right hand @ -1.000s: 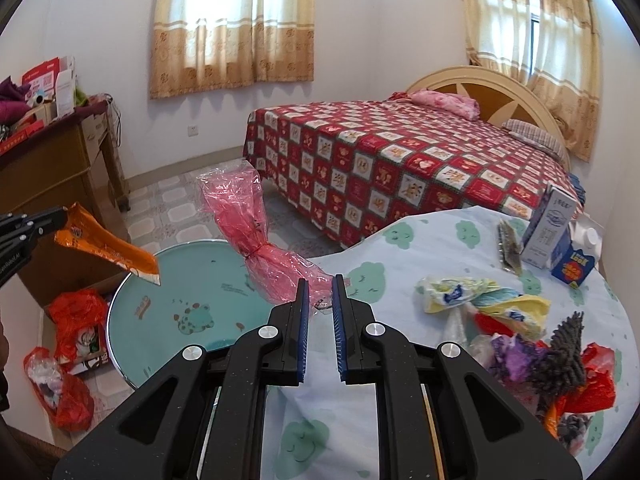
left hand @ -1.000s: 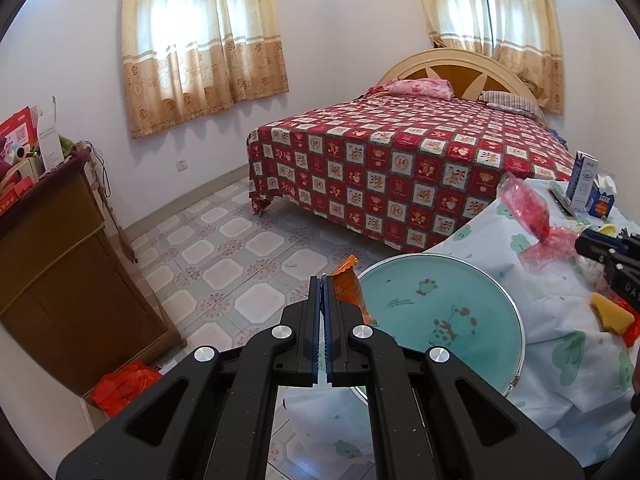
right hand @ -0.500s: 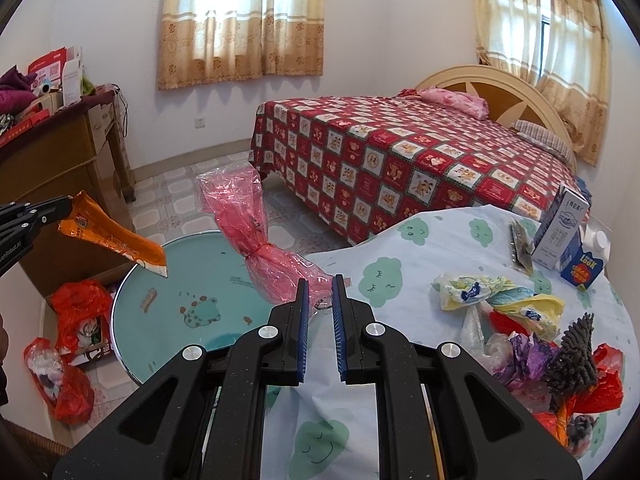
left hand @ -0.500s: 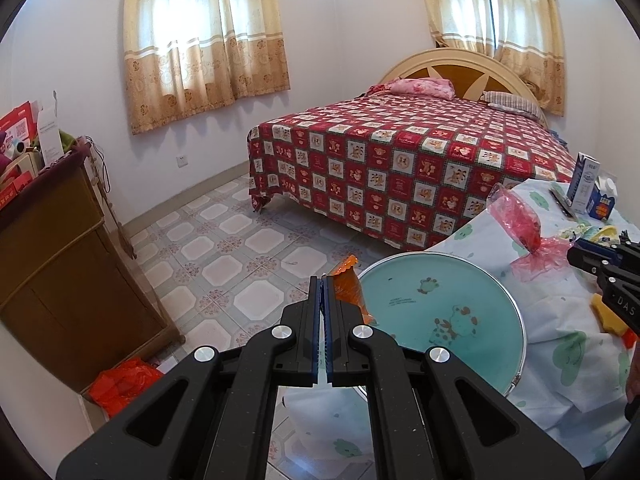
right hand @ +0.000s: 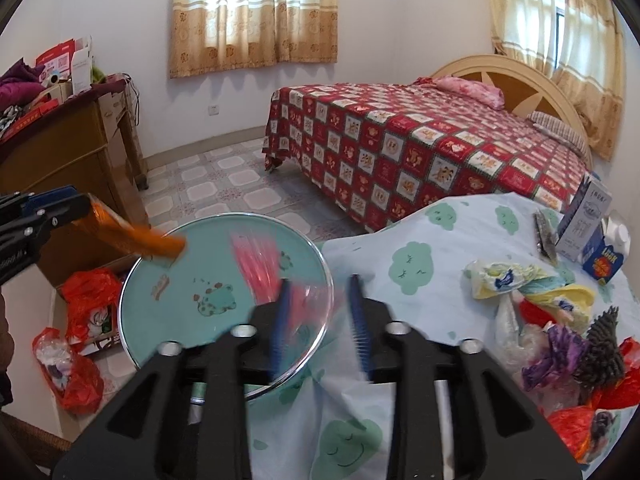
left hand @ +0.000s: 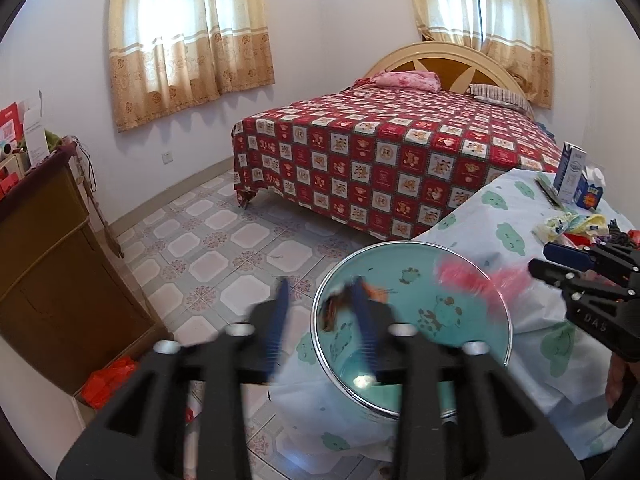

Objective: Collect trash
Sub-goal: 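Open both tools to drop the wrapper and bag into the bin, then grasp the yellow plastic bag on the table with the right tool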

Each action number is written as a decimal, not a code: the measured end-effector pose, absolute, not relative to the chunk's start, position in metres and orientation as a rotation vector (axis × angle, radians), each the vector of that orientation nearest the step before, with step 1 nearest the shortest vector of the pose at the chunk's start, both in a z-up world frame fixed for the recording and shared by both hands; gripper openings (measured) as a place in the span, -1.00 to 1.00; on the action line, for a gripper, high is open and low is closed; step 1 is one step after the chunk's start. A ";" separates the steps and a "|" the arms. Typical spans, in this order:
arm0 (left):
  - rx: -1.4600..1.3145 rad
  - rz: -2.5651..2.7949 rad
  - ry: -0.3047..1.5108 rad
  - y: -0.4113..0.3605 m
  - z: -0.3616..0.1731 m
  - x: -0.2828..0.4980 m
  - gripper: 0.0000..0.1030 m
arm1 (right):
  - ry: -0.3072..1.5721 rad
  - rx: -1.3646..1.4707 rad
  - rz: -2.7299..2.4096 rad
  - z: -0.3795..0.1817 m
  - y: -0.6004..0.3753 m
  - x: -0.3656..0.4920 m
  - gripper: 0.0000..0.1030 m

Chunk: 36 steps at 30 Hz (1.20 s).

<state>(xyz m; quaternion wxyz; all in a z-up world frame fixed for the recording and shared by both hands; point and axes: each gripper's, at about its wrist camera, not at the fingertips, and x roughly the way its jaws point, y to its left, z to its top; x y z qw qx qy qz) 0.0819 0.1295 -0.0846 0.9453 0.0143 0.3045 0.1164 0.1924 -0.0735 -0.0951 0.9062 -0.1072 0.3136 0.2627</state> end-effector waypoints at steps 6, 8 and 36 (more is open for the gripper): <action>0.043 0.210 0.632 0.120 -0.088 0.083 -0.18 | 0.647 -0.206 0.509 -0.092 -0.084 0.188 -0.24; 0.044 0.203 0.638 0.114 -0.091 0.081 -0.06 | 0.642 -0.203 0.493 -0.088 -0.091 0.184 -0.21; 0.189 -0.074 0.668 -0.030 -0.120 0.053 0.22 | 0.771 0.025 0.114 -0.133 -0.295 0.060 -0.33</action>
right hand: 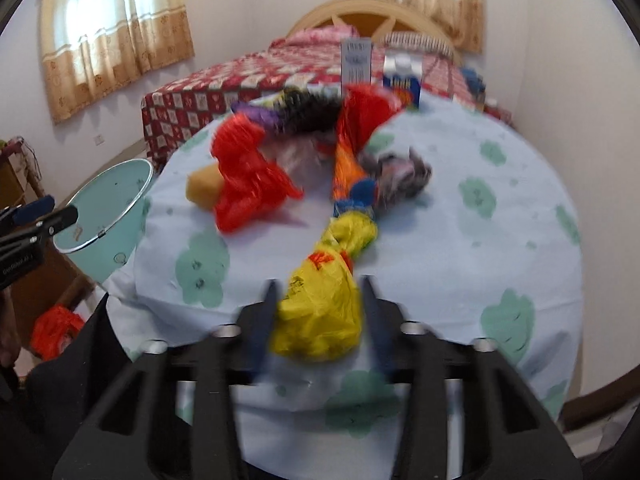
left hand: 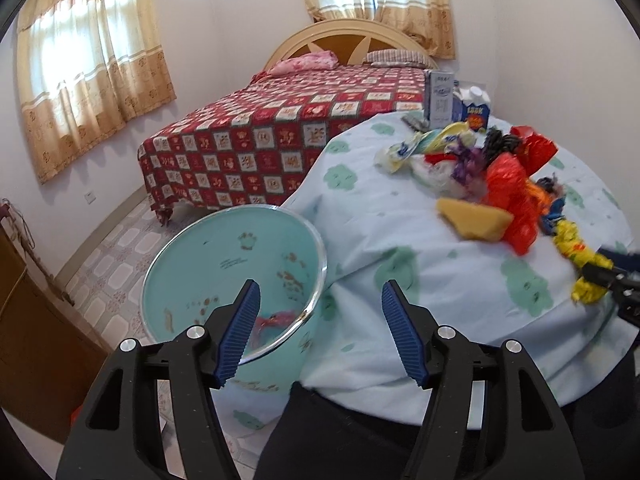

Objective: Collect trash
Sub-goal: 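Grasp the yellow plastic bag on the table with the right tool, then grasp the yellow sponge with the left tool and lift it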

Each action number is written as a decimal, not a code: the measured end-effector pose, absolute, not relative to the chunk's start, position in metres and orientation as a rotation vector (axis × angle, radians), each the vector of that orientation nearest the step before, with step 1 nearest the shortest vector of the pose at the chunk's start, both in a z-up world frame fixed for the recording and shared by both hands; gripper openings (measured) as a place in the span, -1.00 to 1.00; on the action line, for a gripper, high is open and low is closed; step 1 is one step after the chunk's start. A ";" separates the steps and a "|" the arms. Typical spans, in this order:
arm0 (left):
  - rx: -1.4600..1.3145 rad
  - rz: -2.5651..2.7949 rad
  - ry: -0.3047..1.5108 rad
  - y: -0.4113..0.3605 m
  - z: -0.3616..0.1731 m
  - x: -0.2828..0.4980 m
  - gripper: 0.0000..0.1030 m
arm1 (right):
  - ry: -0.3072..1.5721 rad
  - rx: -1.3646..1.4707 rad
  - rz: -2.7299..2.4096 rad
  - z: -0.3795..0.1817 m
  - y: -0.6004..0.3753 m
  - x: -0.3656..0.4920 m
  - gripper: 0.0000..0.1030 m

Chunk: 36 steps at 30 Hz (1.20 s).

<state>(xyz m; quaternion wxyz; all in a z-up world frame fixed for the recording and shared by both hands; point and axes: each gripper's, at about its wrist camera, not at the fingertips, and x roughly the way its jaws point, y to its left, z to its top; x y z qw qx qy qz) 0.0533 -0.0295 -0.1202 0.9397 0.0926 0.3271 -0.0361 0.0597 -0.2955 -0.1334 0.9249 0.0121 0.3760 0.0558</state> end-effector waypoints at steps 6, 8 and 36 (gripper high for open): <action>0.190 -0.133 0.640 -0.064 -0.112 0.057 0.22 | 0.725 0.006 0.164 -0.122 -0.297 0.050 -0.60; 0.192 -0.150 0.630 -0.075 -0.109 0.059 0.22 | 0.701 -0.018 0.160 -0.116 -0.295 0.045 -0.61; 0.190 -0.040 0.702 -0.083 -0.120 0.118 0.40 | 0.565 0.035 0.072 -0.117 -0.364 0.055 -0.61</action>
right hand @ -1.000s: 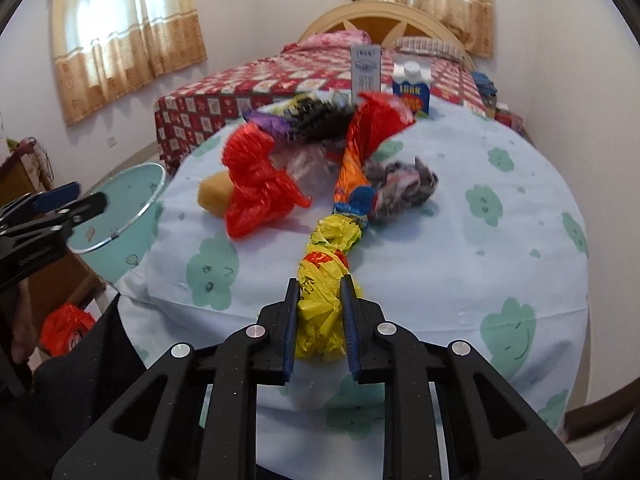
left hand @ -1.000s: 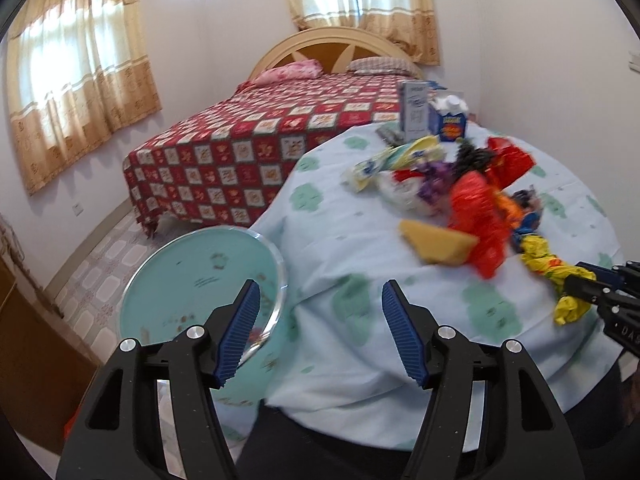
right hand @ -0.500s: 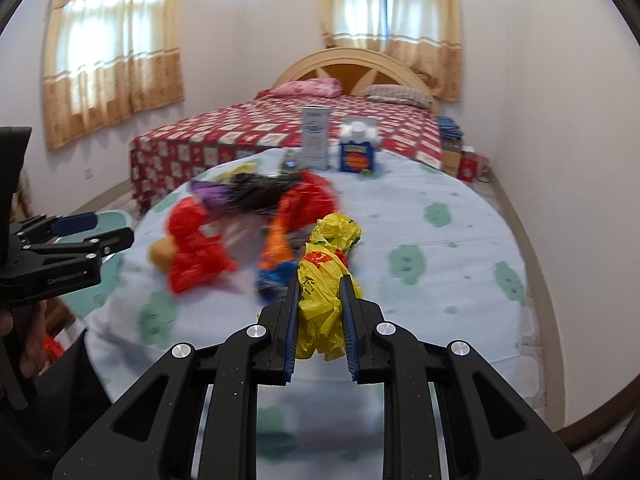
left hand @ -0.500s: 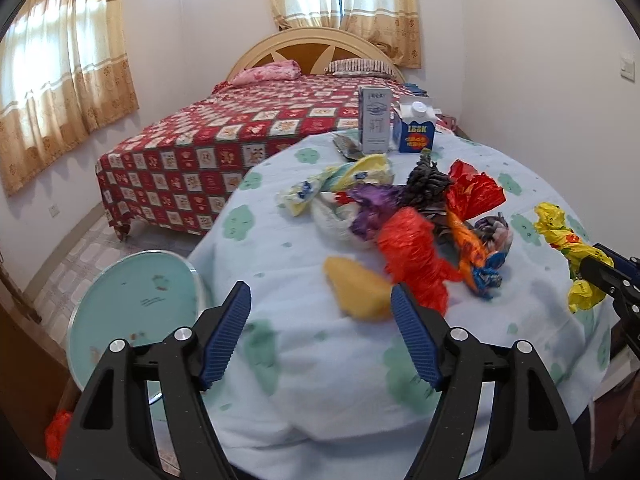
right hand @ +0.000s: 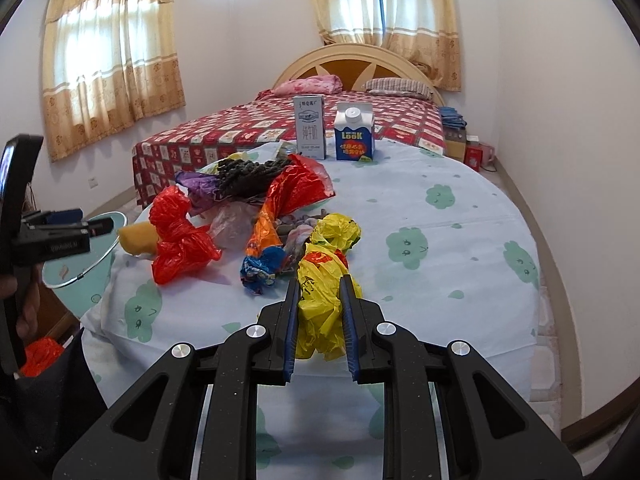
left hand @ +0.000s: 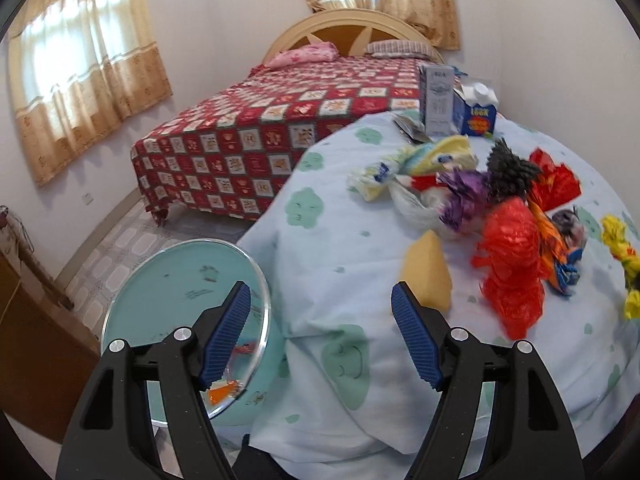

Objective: Collect trash
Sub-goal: 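Grasp the yellow sponge with the left tool and lift it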

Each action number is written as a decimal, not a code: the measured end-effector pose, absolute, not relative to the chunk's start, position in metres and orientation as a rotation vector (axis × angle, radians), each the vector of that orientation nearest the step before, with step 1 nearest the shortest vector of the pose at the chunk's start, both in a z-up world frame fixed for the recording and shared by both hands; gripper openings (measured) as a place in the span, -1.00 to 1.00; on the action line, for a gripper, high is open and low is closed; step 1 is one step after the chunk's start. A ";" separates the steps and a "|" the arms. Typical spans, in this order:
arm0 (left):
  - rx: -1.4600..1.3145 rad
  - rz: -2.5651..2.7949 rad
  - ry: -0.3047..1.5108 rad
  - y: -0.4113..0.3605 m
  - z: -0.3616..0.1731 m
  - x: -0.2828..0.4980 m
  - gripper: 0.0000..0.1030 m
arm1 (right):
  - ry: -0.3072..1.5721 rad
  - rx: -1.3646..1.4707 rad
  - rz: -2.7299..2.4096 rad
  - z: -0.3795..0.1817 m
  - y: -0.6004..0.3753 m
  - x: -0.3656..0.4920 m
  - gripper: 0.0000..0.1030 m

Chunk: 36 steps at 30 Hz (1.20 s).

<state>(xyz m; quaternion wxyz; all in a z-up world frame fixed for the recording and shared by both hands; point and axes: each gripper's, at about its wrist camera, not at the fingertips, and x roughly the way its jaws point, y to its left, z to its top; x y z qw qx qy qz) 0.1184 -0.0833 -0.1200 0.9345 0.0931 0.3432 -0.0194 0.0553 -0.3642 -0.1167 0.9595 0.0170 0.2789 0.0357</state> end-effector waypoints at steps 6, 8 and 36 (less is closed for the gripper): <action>0.159 -0.087 0.700 -0.102 -0.118 0.107 0.40 | 0.559 0.033 0.044 -0.117 -0.372 0.055 -0.61; 0.170 -0.101 0.705 -0.111 -0.122 0.108 0.40 | 0.558 0.032 0.041 -0.117 -0.373 0.054 -0.60; 0.190 -0.232 0.755 -0.156 -0.140 0.118 0.14 | 0.576 0.035 0.035 -0.127 -0.376 0.060 -0.60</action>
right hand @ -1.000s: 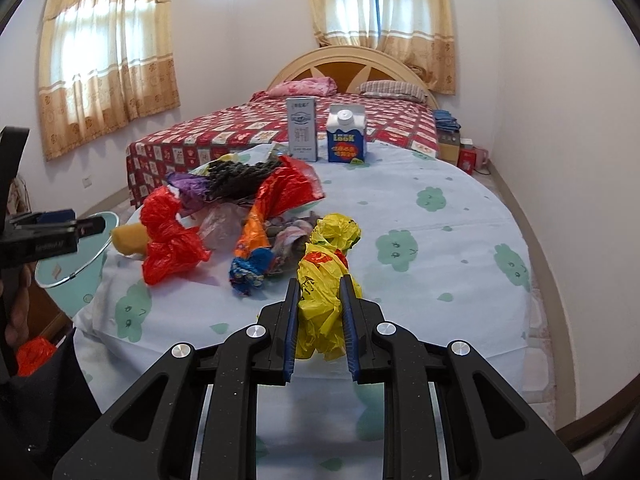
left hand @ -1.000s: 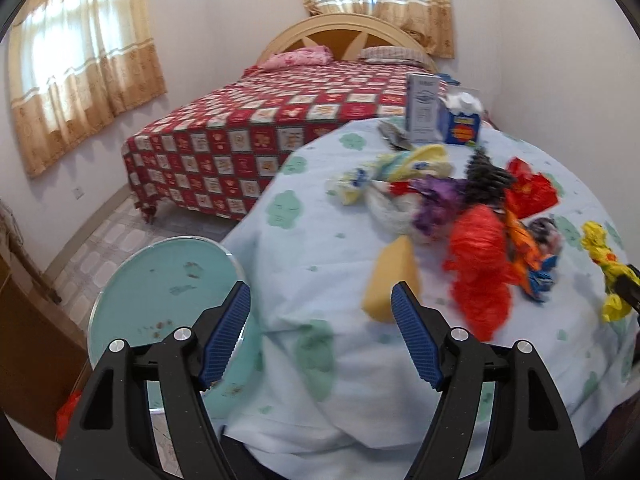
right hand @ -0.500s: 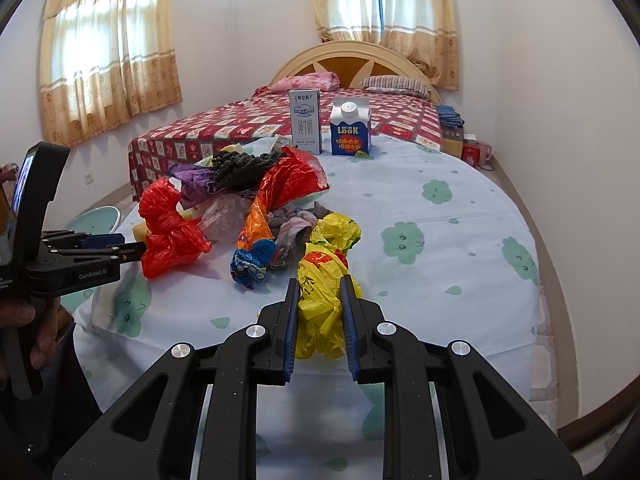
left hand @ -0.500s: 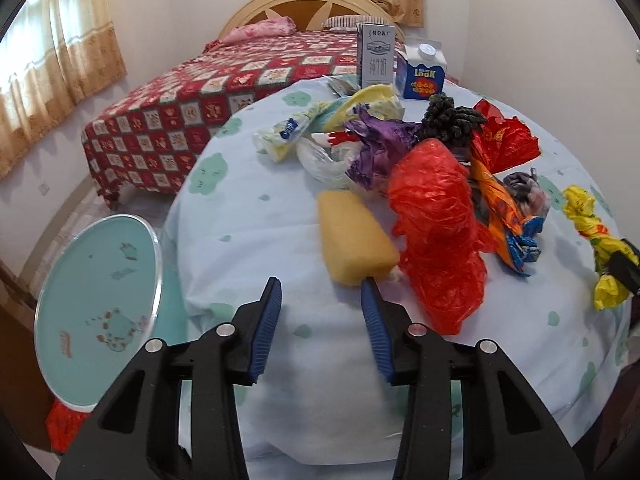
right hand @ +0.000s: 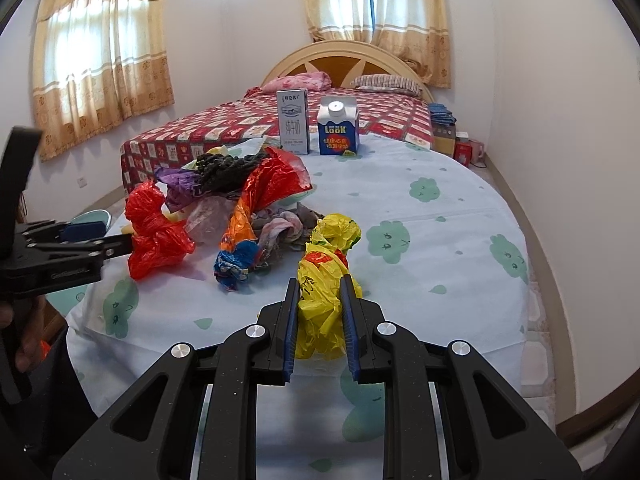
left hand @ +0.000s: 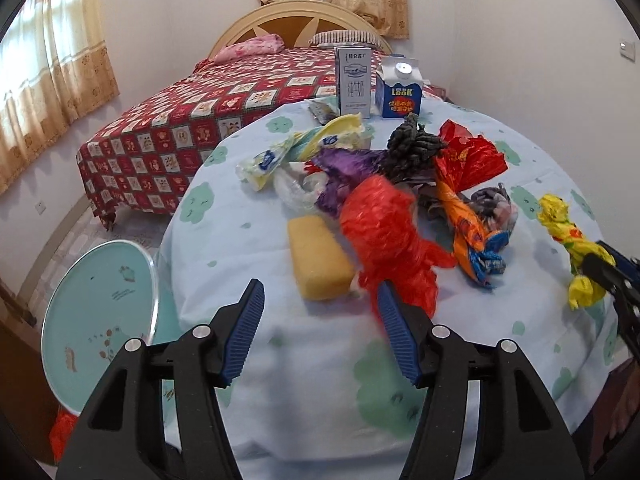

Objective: Collect trash
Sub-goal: 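Grasp the yellow sponge with the left tool and lift it, then carry the yellow sponge with the left tool while the right tool carries the yellow bag over the bin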

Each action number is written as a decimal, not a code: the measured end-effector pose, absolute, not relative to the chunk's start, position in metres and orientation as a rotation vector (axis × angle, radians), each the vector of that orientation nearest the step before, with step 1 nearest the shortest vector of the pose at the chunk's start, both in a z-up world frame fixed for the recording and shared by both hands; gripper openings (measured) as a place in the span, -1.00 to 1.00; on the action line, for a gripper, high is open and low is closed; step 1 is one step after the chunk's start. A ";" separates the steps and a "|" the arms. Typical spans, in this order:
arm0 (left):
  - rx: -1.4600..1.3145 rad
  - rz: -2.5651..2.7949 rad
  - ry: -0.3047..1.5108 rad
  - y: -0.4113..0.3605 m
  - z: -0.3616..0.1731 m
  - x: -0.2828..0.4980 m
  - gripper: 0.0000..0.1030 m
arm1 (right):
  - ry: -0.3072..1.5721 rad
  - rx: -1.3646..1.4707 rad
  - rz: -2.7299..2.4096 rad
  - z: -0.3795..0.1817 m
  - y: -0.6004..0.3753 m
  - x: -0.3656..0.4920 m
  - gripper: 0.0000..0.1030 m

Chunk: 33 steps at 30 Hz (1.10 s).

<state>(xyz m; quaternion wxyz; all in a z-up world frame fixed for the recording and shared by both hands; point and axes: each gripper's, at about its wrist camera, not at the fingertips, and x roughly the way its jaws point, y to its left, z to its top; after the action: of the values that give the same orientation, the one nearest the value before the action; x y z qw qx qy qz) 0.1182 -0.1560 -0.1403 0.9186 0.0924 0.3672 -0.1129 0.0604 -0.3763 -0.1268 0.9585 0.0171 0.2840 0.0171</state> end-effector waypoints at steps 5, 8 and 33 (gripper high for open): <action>0.178 -0.214 0.793 -0.157 -0.149 0.135 -0.12 | 0.570 0.038 0.043 -0.125 -0.378 0.059 -0.60; 0.174 -0.227 0.813 -0.149 -0.152 0.138 -0.49 | 0.568 0.046 0.045 -0.124 -0.379 0.058 -0.60; 0.199 -0.075 0.658 -0.030 -0.092 0.100 -0.56 | 0.448 -0.081 0.213 -0.060 -0.289 0.099 -0.60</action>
<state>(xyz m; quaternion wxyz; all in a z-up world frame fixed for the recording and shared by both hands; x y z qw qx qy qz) 0.1004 -0.0299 -0.0922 0.9409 0.0978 0.3223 -0.0369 0.0986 -0.2893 -0.0597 0.9686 -0.0401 0.2218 0.1053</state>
